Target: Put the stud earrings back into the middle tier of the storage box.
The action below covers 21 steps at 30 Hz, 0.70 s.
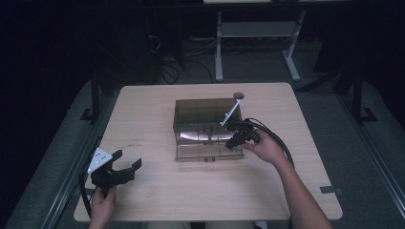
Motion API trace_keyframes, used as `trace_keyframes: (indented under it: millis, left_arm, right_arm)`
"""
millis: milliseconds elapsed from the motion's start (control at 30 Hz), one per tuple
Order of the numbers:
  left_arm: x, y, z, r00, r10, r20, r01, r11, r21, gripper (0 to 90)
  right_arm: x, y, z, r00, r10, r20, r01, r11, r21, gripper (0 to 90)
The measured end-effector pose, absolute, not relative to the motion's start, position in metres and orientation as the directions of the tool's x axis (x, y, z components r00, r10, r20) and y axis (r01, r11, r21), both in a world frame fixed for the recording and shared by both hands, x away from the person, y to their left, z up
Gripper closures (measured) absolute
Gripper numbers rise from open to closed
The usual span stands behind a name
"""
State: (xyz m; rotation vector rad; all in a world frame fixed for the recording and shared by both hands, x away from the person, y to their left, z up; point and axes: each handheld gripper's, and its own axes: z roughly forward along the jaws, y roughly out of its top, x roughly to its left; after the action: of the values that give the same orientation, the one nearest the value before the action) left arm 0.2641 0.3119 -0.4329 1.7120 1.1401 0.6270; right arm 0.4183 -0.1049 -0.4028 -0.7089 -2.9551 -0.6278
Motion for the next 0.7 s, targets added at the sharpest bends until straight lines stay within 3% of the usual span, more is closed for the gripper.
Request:
trace_keyframes:
  millis: [700]
  left_arm:
    - [0.264, 0.310, -0.433, 0.438, 0.895, -0.085, 0.410, -0.114, 0.905, 13.1]
  right_arm:
    - [0.407, -0.121, -0.391, -0.884, 0.445, 0.142, 0.460, 0.776, 0.432, 72.4]
